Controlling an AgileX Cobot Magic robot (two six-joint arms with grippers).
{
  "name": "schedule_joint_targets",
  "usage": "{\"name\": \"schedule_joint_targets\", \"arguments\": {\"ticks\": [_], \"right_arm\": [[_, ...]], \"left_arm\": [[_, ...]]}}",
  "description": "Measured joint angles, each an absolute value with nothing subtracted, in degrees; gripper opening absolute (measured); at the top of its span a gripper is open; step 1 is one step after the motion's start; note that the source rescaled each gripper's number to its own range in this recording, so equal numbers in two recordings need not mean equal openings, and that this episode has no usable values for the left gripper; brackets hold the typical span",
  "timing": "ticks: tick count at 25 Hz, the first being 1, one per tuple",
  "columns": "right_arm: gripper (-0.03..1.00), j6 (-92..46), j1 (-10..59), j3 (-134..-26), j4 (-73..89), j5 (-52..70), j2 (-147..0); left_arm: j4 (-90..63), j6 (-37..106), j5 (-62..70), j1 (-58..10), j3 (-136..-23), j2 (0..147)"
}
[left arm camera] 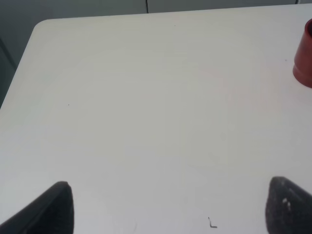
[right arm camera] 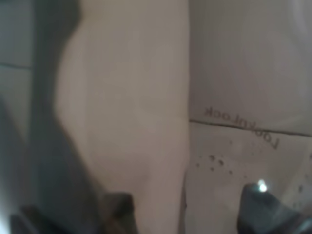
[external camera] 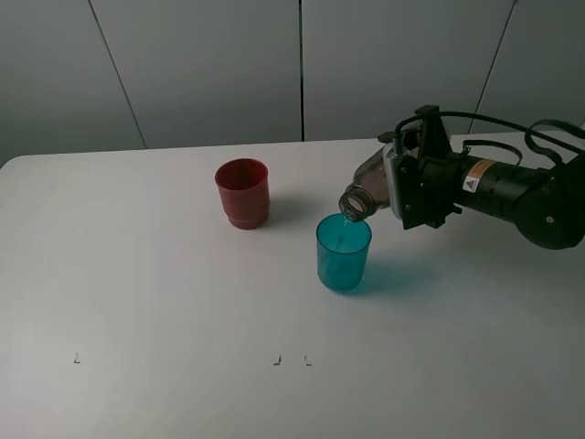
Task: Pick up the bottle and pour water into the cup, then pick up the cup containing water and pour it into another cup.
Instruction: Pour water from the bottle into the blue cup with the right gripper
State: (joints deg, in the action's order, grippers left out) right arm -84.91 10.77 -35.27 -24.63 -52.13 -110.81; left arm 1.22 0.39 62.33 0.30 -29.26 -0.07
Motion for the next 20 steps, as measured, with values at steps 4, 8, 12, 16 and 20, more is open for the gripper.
{"name": "schedule_joint_targets", "arguments": {"ticks": [4,8,12,16,20], "right_arm": [[0.00,-85.4,10.8,-35.3,-24.5,-52.4,-110.8],[0.00,-86.2,10.8,-35.3,-24.5,-52.4,-110.8],[0.00,-86.6,10.8,-35.3,-24.4,-53.2,-110.8],[0.00,-86.7,10.8,-35.3,-24.4,-54.2,-110.8],[0.00,-88.6,10.8,-35.3,-24.3,-54.4,-110.8]], "left_arm": [[1.2,0.0,62.3,0.3,-29.3,-0.1],[1.2,0.0,62.3,0.3,-29.3,-0.1],[1.2,0.0,62.3,0.3,-29.3,-0.1],[1.2,0.0,62.3,0.3,-29.3,-0.1],[1.2,0.0,62.3,0.3,-29.3,-0.1]]}}
